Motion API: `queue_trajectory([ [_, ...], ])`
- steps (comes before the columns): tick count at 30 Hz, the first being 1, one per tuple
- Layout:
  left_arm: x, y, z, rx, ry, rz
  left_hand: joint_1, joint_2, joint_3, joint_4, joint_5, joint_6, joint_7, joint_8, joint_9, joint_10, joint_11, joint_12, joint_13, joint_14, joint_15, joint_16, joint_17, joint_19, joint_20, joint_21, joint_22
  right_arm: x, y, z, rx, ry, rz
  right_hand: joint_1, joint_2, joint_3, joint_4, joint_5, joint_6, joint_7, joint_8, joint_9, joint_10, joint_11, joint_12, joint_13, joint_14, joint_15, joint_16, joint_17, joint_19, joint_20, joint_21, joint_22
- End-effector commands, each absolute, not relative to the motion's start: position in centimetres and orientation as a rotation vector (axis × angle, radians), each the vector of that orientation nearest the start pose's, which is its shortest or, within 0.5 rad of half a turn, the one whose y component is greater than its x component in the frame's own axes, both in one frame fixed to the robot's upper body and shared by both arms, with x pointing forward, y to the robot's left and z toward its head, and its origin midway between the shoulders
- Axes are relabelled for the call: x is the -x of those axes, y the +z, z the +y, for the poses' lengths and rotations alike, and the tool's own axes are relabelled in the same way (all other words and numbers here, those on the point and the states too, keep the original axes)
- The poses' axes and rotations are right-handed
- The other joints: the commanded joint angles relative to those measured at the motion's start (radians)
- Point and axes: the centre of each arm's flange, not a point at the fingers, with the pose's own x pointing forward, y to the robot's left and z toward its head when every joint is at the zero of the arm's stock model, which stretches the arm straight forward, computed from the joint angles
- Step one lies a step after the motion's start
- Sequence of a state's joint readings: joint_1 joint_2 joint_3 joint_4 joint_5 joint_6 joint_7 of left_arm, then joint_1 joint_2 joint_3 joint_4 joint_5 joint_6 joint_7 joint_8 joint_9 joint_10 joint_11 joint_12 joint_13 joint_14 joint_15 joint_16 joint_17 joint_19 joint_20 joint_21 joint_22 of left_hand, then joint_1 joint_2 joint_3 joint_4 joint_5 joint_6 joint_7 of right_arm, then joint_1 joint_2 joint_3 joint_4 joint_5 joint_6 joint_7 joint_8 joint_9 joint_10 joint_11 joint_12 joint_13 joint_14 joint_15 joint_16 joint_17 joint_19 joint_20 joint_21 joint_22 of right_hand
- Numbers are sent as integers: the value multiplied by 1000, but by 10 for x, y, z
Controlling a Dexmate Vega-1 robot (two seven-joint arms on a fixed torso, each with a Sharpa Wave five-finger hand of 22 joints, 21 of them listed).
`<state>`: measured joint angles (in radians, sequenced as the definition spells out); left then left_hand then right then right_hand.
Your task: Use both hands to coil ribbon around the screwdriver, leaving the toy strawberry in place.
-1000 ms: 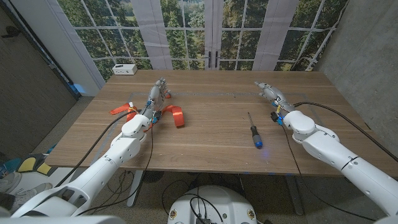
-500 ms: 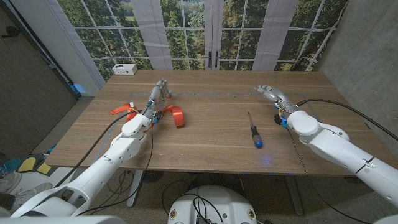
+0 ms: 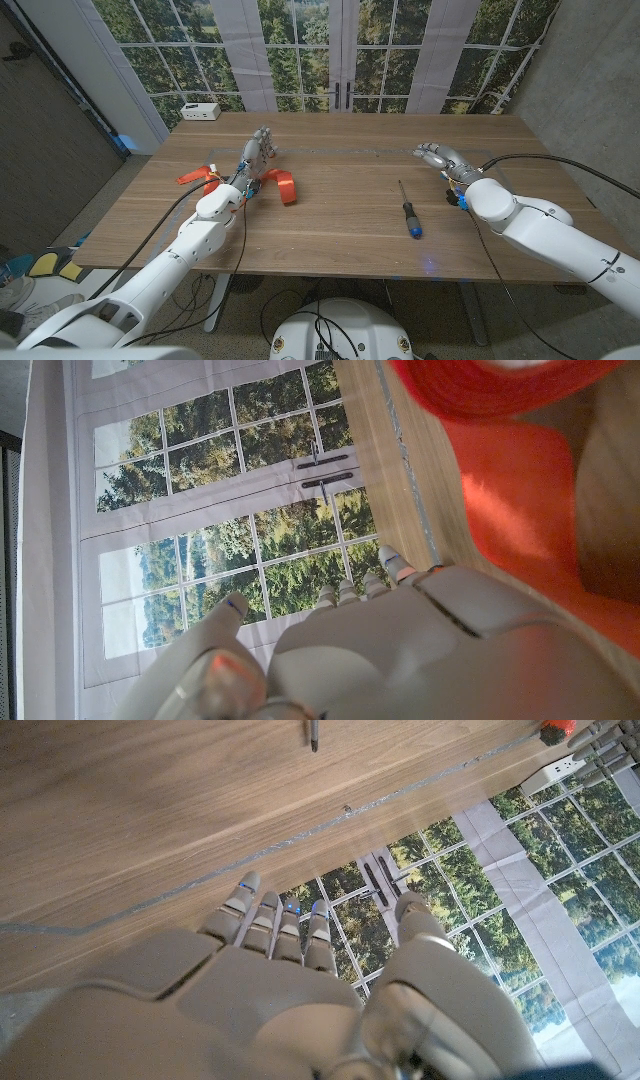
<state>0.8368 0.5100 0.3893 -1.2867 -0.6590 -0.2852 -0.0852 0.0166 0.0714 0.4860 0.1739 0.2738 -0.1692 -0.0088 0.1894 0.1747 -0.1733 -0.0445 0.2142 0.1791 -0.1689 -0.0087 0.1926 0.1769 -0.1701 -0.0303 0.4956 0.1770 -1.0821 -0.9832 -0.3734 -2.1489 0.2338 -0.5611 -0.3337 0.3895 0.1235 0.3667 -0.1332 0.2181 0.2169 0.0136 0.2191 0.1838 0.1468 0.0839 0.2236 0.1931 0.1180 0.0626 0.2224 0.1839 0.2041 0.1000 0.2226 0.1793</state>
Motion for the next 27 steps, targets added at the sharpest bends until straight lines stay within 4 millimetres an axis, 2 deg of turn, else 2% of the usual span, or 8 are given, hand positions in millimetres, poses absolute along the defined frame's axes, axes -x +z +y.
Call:
queue_trajectory([
  [1,-657,-37,278,26,-280,-563,12,77,2,-7,5,-183,8,3,1,-189,7,4,5,-195,8,2,1,-103,9,-4,2,-509,-24,-267,942,-133,-258,22,4,8,-11,-4,23,-1,9,5,21,0,10,4,15,-3,10,5,10,-1,4,3],
  [20,-661,-37,276,24,-298,-554,13,77,1,-7,7,-182,9,1,1,-188,8,1,6,-196,8,-1,1,-102,12,-9,2,-486,-39,-257,1035,-183,-173,52,4,16,-25,-16,52,-2,9,5,60,-4,16,4,51,-25,16,6,32,1,8,3],
  [21,-662,-37,276,25,-296,-554,13,77,1,-7,7,-183,8,0,1,-188,8,1,6,-195,7,-1,1,-102,13,-10,2,-485,-39,-256,1040,-180,-170,54,2,16,-27,-18,53,-1,8,6,66,3,17,5,54,-26,16,6,33,1,7,3],
  [27,-663,-36,275,22,-303,-554,13,77,0,-6,7,-183,9,0,1,-189,8,0,6,-195,9,-2,1,-102,13,-11,2,-477,-39,-253,1084,-203,-140,58,-4,14,-28,-21,54,-1,5,6,71,-4,16,5,63,-29,17,7,36,2,7,3],
])
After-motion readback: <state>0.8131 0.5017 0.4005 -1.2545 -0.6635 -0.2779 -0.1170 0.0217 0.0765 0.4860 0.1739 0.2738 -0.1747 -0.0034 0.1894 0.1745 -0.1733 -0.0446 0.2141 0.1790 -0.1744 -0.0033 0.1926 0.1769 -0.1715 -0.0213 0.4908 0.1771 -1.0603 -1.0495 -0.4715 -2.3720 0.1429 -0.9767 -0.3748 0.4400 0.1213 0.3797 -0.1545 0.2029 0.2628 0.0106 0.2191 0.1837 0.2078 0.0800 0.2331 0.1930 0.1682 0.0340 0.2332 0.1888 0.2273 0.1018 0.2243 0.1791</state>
